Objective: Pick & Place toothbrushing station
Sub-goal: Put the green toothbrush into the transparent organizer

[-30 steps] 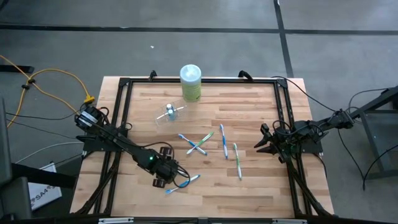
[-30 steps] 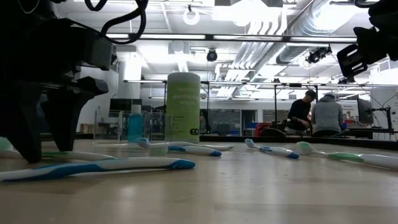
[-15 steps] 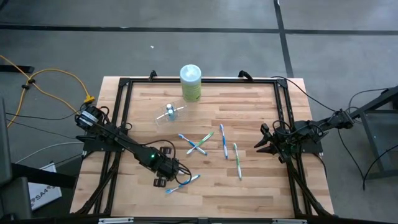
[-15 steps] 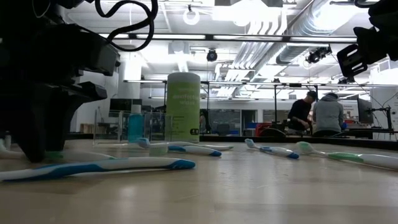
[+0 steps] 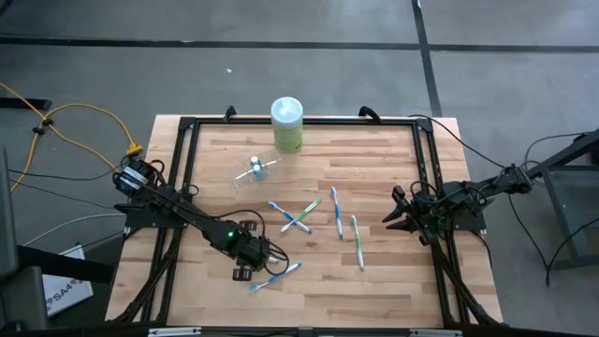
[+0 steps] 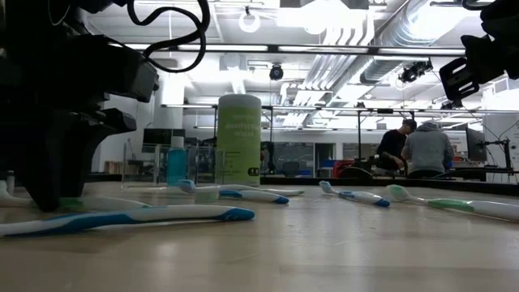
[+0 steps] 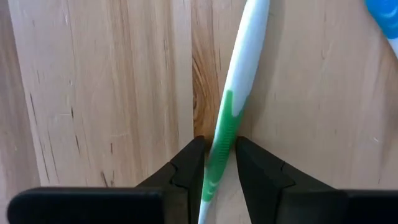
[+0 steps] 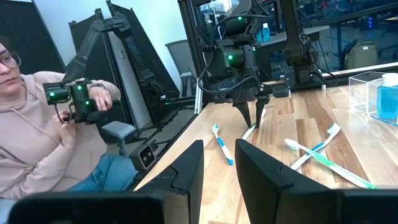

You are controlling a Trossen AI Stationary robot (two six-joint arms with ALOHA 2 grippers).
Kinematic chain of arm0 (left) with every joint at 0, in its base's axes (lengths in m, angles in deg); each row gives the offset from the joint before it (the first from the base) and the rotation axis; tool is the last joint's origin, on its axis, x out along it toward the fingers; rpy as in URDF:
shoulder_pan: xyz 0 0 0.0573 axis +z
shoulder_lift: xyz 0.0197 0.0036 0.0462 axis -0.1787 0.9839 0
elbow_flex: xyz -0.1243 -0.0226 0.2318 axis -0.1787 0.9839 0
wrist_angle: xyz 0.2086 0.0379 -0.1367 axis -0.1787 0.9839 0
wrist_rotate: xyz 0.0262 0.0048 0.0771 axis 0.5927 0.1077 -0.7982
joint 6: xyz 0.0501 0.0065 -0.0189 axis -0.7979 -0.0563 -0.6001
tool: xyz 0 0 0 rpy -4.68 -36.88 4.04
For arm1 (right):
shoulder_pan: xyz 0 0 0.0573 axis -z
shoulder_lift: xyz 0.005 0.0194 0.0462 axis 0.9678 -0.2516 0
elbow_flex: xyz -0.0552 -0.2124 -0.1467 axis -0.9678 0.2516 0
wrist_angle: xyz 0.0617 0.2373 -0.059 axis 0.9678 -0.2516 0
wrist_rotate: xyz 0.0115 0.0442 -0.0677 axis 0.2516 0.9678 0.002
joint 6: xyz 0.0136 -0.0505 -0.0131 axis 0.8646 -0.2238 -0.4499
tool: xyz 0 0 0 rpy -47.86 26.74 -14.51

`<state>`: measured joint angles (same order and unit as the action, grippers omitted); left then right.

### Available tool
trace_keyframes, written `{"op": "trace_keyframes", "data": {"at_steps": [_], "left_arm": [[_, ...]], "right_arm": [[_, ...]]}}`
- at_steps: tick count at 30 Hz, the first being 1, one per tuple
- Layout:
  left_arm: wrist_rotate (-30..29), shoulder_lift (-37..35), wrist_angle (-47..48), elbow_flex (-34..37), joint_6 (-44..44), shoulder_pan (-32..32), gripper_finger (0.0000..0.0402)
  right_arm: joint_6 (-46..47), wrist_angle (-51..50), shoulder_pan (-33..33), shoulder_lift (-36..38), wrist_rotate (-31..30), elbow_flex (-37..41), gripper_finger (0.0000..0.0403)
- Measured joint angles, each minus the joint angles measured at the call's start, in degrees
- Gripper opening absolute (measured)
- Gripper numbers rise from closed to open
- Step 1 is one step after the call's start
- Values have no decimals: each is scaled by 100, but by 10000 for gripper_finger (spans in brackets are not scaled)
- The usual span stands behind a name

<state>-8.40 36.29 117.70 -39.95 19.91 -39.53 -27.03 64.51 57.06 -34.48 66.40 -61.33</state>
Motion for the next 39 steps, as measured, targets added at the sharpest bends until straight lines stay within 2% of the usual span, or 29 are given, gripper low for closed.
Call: {"op": "trace_keyframes", "data": {"at_steps": [24, 32, 39], "left_arm": [[155, 0, 68, 7, 427, -208, 85], [166, -2, 85, 7, 473, -238, 47], [224, -2, 83, 9, 553, -238, 42]], "right_arm": [[0, 0, 0, 0, 0, -1, 83], [-1, 0, 0, 0, 0, -1, 83], [0, -1, 0, 0, 0, -1, 83]]}}
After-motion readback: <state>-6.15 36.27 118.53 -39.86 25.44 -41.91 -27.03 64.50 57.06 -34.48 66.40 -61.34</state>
